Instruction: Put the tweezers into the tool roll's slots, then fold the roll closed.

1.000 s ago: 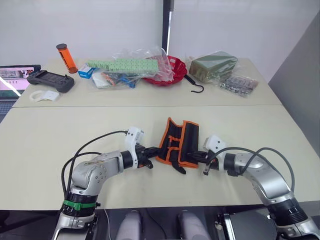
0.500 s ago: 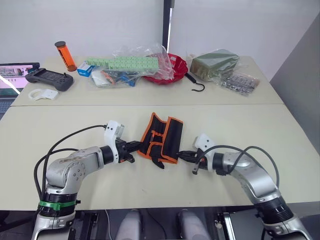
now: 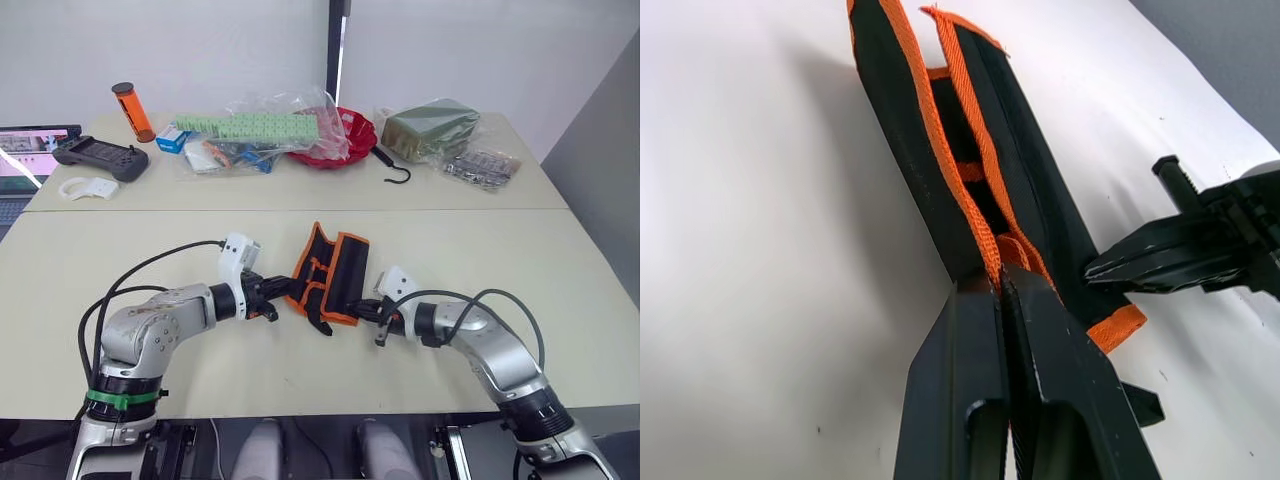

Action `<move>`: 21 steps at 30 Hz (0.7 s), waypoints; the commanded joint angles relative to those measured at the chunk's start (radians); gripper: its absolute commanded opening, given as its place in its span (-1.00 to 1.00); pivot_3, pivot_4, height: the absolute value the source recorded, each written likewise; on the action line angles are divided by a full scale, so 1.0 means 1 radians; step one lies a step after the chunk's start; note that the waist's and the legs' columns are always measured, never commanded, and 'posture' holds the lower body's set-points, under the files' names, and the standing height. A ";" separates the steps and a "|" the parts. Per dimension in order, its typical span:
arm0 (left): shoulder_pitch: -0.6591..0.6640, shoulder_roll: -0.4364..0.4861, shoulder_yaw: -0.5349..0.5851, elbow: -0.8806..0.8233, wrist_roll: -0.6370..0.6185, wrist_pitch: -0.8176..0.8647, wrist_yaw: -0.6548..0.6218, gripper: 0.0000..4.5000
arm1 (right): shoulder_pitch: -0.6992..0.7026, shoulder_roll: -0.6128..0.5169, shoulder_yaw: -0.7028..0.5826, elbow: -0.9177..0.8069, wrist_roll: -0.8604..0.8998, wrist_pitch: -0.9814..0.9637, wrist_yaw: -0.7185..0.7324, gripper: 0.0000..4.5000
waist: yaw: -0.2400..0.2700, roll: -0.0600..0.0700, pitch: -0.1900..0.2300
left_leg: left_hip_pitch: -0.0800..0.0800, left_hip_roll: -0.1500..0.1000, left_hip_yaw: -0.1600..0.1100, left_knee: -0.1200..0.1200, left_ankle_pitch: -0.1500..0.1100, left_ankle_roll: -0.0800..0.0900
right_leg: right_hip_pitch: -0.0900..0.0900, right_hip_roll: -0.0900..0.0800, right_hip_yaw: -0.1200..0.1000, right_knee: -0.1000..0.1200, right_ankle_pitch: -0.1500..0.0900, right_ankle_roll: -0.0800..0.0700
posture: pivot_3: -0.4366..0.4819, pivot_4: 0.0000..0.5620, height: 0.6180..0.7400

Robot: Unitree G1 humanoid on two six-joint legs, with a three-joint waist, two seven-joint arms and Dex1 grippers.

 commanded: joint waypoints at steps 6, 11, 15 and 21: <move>-0.034 -0.006 -0.084 -0.026 0.018 -0.054 -0.078 -0.98 | 0.029 0.001 0.019 0.074 -0.042 -0.018 -0.015 -1.00 | -0.001 0.000 0.000 | 0.001 0.000 0.000 0.000 0.000 0.000 | 0.001 0.000 0.000 0.000 0.000 0.000 | -0.05 -0.47 1.00; -0.086 -0.048 -0.130 0.006 0.030 -0.090 -0.109 -0.98 | 0.030 0.002 0.035 0.071 -0.045 -0.013 -0.008 -1.00 | -0.001 0.000 0.000 | 0.002 0.000 0.000 0.001 0.000 0.000 | 0.002 0.000 0.000 0.000 0.000 0.000 | -0.05 -0.47 1.00; -0.133 -0.082 -0.181 0.058 0.068 -0.123 -0.126 -0.98 | 0.035 0.001 0.050 0.063 -0.047 -0.007 -0.004 -1.00 | -0.001 0.000 0.000 | 0.002 0.000 0.000 0.001 0.000 0.000 | 0.002 0.000 0.000 0.000 0.000 0.000 | -0.05 -0.47 1.00; -0.164 -0.129 -0.285 0.159 0.187 -0.234 -0.157 -0.98 | 0.038 0.009 0.057 0.050 -0.044 0.004 -0.011 -1.00 | -0.001 0.000 0.000 | 0.002 0.000 0.000 0.001 0.000 0.000 | 0.003 0.000 0.000 0.000 0.000 0.000 | -0.05 -0.47 1.00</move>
